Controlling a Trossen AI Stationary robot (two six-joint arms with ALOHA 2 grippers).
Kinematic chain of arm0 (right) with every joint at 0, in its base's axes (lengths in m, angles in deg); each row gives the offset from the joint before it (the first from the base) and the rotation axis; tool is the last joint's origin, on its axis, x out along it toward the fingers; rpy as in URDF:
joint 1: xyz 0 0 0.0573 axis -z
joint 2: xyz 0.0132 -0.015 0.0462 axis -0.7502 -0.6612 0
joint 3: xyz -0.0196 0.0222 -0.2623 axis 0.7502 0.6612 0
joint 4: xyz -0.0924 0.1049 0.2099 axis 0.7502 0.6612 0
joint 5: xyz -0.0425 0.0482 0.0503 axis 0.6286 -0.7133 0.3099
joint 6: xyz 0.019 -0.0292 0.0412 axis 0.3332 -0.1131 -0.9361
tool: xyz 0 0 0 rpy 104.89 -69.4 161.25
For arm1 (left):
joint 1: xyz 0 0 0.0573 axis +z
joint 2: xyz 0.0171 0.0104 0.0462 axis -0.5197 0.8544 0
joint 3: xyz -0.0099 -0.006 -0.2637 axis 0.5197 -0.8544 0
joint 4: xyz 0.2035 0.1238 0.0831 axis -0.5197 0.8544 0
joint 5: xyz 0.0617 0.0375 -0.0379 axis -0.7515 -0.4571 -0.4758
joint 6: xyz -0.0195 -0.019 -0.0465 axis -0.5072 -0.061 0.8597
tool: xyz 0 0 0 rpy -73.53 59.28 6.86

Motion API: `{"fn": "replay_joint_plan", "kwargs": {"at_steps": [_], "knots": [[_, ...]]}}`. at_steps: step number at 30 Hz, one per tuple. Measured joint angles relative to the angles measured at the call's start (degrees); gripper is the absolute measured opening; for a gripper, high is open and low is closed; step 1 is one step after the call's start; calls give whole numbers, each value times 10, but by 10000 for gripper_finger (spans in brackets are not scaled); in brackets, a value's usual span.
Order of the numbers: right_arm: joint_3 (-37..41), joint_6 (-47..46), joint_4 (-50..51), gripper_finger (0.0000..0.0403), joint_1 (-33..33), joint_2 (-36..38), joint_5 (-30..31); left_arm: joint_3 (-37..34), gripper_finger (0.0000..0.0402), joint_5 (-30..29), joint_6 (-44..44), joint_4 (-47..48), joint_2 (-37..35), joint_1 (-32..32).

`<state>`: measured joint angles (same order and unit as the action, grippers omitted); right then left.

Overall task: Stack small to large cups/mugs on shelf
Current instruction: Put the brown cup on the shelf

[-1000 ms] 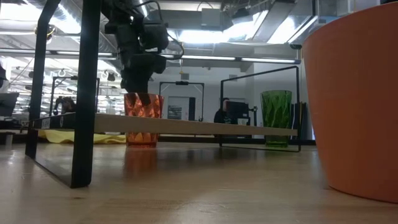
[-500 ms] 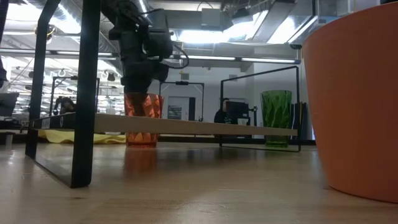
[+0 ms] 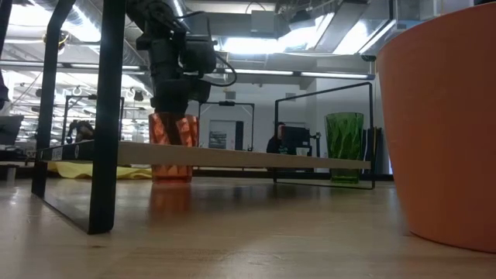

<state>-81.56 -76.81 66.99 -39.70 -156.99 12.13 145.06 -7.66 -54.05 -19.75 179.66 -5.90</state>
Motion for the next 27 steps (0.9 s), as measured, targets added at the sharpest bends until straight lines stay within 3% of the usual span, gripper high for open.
{"fn": "replay_joint_plan", "kwargs": {"at_steps": [10, 18, 27], "knots": [[0, 2, 0, 140, 23, -1, -14, 11, 6, -42, -1, 28, -10, -1], [0, 10, 0, 140, 60, -4, -15, 155, 6, -63, 19, 114, -37, -39], [0, 36, -1, 140, 104, -28, -48, 262, 6, -72, 112, 87, -4, -150]]}}
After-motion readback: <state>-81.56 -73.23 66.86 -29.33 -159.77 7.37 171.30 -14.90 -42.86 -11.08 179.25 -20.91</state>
